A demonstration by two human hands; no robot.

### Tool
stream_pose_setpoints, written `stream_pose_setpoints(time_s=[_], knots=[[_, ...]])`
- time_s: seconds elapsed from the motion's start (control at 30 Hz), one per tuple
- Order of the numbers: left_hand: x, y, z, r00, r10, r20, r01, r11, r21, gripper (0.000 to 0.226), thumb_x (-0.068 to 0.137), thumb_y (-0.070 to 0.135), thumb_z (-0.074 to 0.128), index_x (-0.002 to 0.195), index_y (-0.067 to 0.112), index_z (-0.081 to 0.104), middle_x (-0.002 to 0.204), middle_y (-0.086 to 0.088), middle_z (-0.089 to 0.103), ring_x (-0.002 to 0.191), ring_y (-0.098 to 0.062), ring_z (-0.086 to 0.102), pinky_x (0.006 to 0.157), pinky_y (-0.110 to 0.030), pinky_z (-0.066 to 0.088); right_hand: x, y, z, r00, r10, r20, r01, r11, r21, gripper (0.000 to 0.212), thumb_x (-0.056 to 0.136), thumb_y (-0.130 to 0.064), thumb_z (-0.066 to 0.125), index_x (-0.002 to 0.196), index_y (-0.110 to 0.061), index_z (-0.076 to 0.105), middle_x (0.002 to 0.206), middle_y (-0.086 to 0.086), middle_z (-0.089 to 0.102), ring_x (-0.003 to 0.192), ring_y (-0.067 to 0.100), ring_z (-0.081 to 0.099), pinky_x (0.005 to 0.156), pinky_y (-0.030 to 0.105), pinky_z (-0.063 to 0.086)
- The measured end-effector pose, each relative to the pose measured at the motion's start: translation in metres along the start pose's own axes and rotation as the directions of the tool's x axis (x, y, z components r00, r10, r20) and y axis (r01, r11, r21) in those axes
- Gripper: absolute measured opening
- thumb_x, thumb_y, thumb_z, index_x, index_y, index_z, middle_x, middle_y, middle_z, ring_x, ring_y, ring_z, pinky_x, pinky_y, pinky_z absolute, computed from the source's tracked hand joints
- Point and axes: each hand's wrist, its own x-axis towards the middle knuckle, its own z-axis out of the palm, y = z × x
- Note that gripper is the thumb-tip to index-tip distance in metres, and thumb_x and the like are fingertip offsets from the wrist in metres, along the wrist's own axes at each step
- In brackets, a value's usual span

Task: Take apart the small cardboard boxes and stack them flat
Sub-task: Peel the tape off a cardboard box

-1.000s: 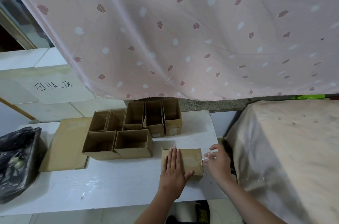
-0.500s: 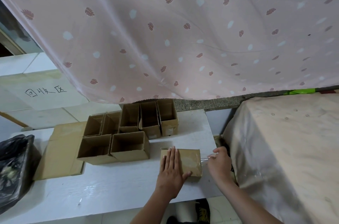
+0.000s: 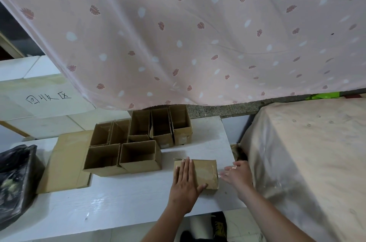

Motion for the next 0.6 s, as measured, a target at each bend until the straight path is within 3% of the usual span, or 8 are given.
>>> stream_pose_setpoints(time_s=[0.07, 0.1, 0.23, 0.33, 0.37, 0.47, 0.53, 0.6], knots=[[-0.002, 0.002, -0.003, 1.0, -0.012, -0.011, 0.012, 1.0, 0.009, 0.09, 0.099, 0.069, 0.012, 0.151, -0.001, 0.034, 0.159, -0.016, 0.03, 0.149, -0.031, 0.025, 0.113, -0.039, 0.01, -0.001, 0.0, -0.001, 0.999, 0.034, 0.008, -0.034, 0.999, 0.003, 0.029, 0.091, 0.012, 0.045, 0.113, -0.007, 0.041, 0.097, 0.022, 0.06, 0.078, 0.039, 0.071, 0.08, 0.049, 0.059], [-0.003, 0.001, -0.002, 1.0, -0.014, -0.006, 0.014, 1.0, 0.002, 0.09, 0.099, 0.068, 0.011, 0.151, -0.001, 0.033, 0.159, -0.016, 0.03, 0.151, -0.029, 0.019, 0.113, -0.039, 0.011, -0.001, 0.0, -0.003, 0.999, 0.032, -0.011, -0.033, 0.999, -0.005, 0.029, 0.091, 0.012, 0.046, 0.112, -0.006, 0.041, 0.101, 0.023, 0.059, 0.076, 0.038, 0.07, 0.08, 0.048, 0.059], [-0.003, -0.005, 0.001, 0.999, 0.037, 0.0, -0.037, 0.997, -0.073, 0.093, 0.095, 0.073, 0.007, 0.156, 0.003, 0.0, 0.164, -0.012, -0.004, 0.151, -0.021, -0.018, 0.117, -0.04, -0.005, 0.01, -0.002, -0.02, 0.994, 0.026, -0.107, -0.016, 0.996, 0.093, 0.031, 0.089, 0.018, 0.04, 0.111, -0.003, 0.041, 0.118, 0.039, 0.052, 0.078, 0.042, 0.063, 0.082, 0.059, 0.055], [-0.004, 0.0, -0.003, 1.0, -0.005, 0.0, 0.005, 1.0, -0.017, 0.092, 0.097, 0.07, 0.011, 0.155, -0.001, 0.02, 0.163, -0.018, 0.017, 0.15, -0.035, 0.013, 0.116, -0.04, 0.005, 0.014, -0.002, -0.03, 0.999, 0.006, -0.043, -0.002, 0.996, 0.089, 0.036, 0.089, 0.019, 0.044, 0.115, -0.005, 0.044, 0.111, 0.035, 0.057, 0.085, 0.048, 0.067, 0.066, 0.048, 0.06], [-0.003, 0.001, -0.003, 1.0, -0.008, -0.007, 0.008, 1.0, -0.03, 0.094, 0.096, 0.072, 0.012, 0.155, -0.001, 0.017, 0.164, -0.018, 0.015, 0.151, -0.037, 0.012, 0.117, -0.041, 0.004, 0.012, -0.004, -0.03, 1.0, -0.005, -0.002, 0.005, 0.997, 0.073, 0.042, 0.088, 0.019, 0.046, 0.119, -0.01, 0.044, 0.106, 0.03, 0.06, 0.085, 0.046, 0.068, 0.061, 0.044, 0.061], [0.003, -0.005, 0.005, 0.997, 0.002, 0.073, 0.0, 1.0, -0.026, 0.108, 0.088, 0.082, 0.02, 0.149, 0.008, -0.029, 0.16, -0.015, -0.031, 0.147, -0.033, -0.03, 0.121, -0.047, -0.014, 0.01, -0.009, -0.025, 0.992, -0.015, 0.126, 0.018, 1.0, -0.018, 0.067, 0.087, 0.02, 0.048, 0.124, -0.035, 0.043, 0.097, 0.02, 0.065, 0.084, 0.04, 0.071, 0.068, 0.049, 0.062], [0.008, -0.006, 0.0, 0.995, 0.036, 0.09, -0.039, 0.999, 0.031, 0.117, 0.085, 0.079, 0.043, 0.143, 0.022, -0.043, 0.157, -0.015, -0.037, 0.144, -0.036, -0.035, 0.12, -0.055, -0.017, 0.008, -0.016, -0.019, 0.981, -0.013, 0.193, 0.02, 0.999, -0.034, 0.042, 0.09, 0.018, 0.043, 0.12, -0.009, 0.057, 0.099, 0.022, 0.065, 0.084, 0.039, 0.072, 0.075, 0.049, 0.061], [0.014, 0.0, -0.01, 0.992, 0.08, 0.097, -0.081, 0.997, 0.016, 0.123, 0.08, 0.068, 0.061, 0.143, 0.041, -0.041, 0.161, -0.013, -0.03, 0.147, -0.04, -0.028, 0.117, -0.06, -0.016, 0.005, -0.023, -0.013, 0.967, -0.012, 0.254, 0.025, 0.998, -0.049, 0.031, 0.094, 0.013, 0.041, 0.099, 0.002, 0.069, 0.102, 0.025, 0.065, 0.081, 0.036, 0.074, 0.074, 0.044, 0.062]])
